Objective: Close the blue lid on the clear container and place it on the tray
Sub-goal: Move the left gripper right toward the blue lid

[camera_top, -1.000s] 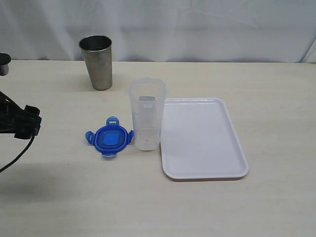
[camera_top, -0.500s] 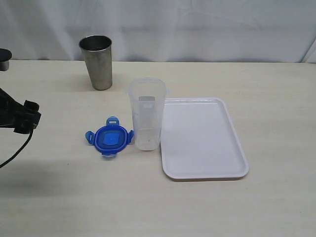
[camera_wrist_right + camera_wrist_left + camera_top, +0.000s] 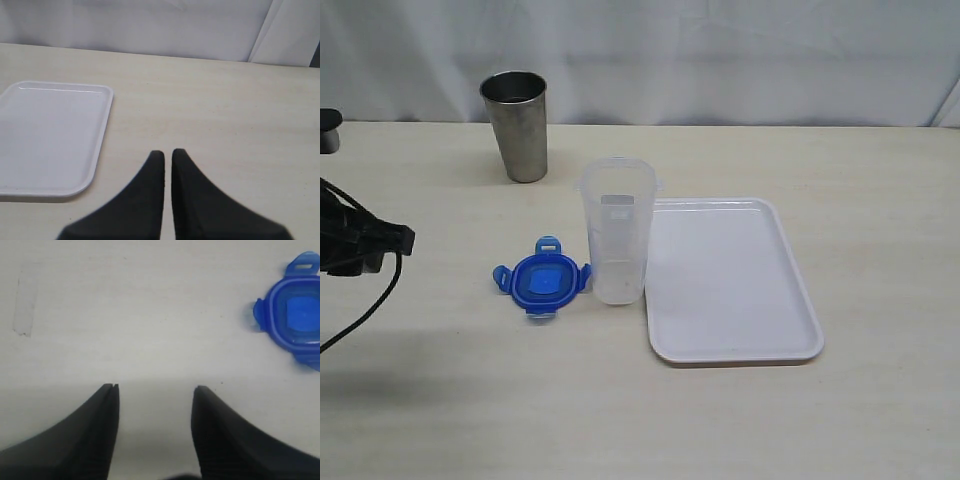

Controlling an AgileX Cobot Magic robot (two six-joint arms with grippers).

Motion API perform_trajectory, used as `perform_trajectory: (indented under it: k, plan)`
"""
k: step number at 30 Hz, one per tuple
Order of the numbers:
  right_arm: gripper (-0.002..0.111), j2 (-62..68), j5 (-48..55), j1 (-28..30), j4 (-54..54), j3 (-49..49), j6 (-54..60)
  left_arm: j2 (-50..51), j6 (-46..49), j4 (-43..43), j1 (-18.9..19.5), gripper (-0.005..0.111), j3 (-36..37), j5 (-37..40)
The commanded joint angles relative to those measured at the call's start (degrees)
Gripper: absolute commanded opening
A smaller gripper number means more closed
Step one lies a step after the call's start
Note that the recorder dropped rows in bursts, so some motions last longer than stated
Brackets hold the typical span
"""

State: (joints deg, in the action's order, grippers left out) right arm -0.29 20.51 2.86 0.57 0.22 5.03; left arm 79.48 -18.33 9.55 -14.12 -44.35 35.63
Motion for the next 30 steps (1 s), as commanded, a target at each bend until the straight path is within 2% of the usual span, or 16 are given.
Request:
perform_trajectory:
  k: [1, 6, 12, 17, 22, 27, 30]
  plan:
    - [0.006, 0.3, -0.1, 0.3, -0.1, -0.2, 0.1, 0.3, 1.7, -1.0, -0.2, 0.043, -1.0, 3.9]
    - [0.006, 0.3, -0.1, 0.3, -0.1, -0.2, 0.1, 3.1, 10.3, -7.8, 2.4, 0.043, -6.3, 11.6]
    - [0.006, 0.3, -0.1, 0.3, -0.1, -0.2, 0.1, 3.5, 25.6, -25.3, 7.1, 0.043, -6.9, 3.5]
    - [0.006, 0.3, -0.1, 0.3, -0.1, -0.2, 0.1, 6.9, 41.3, -43.0, 10.6, 0.043, -7.5, 4.9]
    - [0.006, 0.3, -0.1, 0.3, -0.1, -0.2, 0.1, 12.1, 42.3, -40.8, 11.5, 0.043, -10.0, 6.7]
    - [0.006, 0.3, -0.1, 0.3, -0.1, -0.2, 0.1, 15.9, 44.8, -40.6, 11.5, 0.056, -10.4, 6.7]
    - [0.006, 0.3, -0.1, 0.3, -0.1, -0.2, 0.1, 18.4, 45.3, -40.6, 11.5, 0.058, -10.7, 6.6]
